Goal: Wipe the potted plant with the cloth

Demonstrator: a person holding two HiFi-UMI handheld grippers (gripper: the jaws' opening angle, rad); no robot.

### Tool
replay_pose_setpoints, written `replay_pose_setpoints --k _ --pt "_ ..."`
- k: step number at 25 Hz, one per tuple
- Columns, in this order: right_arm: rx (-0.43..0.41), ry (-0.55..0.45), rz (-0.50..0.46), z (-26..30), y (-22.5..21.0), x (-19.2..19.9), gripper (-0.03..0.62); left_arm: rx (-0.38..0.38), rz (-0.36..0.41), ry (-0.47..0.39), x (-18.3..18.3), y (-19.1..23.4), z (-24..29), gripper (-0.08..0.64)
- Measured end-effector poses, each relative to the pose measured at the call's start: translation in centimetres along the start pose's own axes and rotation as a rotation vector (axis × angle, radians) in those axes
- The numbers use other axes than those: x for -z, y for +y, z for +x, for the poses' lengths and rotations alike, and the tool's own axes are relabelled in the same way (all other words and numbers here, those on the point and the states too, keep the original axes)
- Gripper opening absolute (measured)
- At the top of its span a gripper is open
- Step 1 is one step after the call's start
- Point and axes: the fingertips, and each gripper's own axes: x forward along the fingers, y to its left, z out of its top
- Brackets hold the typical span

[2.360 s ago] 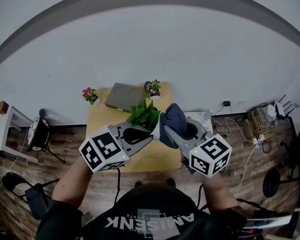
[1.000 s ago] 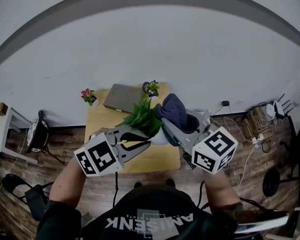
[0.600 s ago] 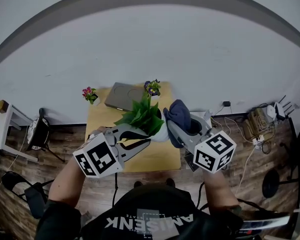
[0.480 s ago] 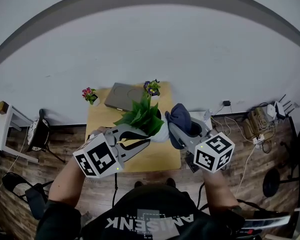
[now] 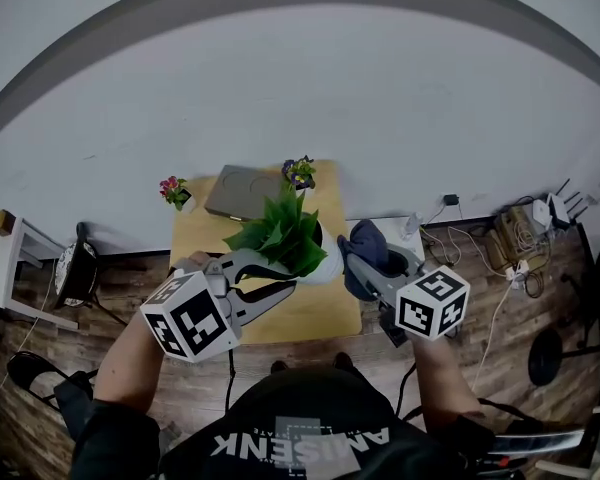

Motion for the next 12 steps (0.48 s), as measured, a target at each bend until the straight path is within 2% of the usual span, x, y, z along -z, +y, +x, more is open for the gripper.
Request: replay_pose_setpoints --k 3,7,12 --pt "-0.021 -0.067 -0.034 -0.7 0.5 -3.0 0.126 0.019 0.027 0.000 -0.4 -0.2 -0.1 0.009" --pt "-0.097 -0.165 -0.080 -0.8 2.5 -7.6 0.127 0.027 0.043 -0.015 -0.6 -0.2 -0.2 0.009" --pt "-0.172 -0.202 -0.111 0.2 5.1 -10.9 0.127 0.033 0.060 -0.037 -1.4 -0.1 -0.1 0.009"
